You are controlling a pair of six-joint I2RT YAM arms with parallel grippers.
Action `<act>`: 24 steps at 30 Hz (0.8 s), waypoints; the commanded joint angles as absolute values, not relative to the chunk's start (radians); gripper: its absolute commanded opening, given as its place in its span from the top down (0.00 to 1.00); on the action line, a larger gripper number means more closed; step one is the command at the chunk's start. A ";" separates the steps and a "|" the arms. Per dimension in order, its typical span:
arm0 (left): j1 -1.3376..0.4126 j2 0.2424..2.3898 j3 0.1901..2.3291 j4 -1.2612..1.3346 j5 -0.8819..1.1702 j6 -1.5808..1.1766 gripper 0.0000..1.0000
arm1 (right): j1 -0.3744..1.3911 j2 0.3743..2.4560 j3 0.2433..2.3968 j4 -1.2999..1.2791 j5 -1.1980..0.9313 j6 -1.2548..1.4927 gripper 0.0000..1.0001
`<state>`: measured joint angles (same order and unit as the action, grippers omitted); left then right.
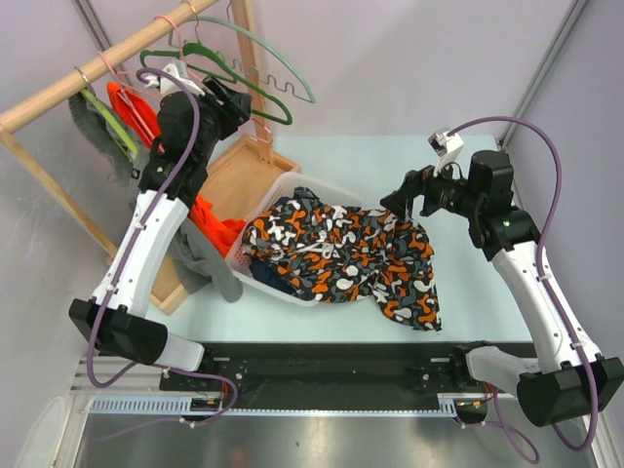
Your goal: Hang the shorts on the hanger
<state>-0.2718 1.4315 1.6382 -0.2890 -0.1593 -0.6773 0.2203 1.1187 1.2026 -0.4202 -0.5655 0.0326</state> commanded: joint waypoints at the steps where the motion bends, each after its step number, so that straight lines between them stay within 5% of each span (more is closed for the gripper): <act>1: -0.264 1.453 1.667 -0.193 -0.147 -0.689 0.35 | 0.216 1.112 1.227 -0.383 -0.578 0.029 0.00; 12: -0.235 1.493 1.713 -0.210 -0.152 -0.703 0.56 | 0.210 1.111 1.224 -0.374 -0.577 0.023 0.00; 19: -0.233 1.451 1.704 -0.193 -0.152 -0.658 0.85 | 0.207 1.103 1.212 -0.364 -0.578 0.028 0.00; 24: -0.233 1.422 1.713 -0.216 -0.179 -0.644 0.98 | 0.207 1.104 1.213 -0.356 -0.583 0.031 0.00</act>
<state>-0.2386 1.4921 1.6650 -0.2455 -0.1635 -0.6708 0.2119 1.1183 1.2026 -0.4057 -0.5659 0.0303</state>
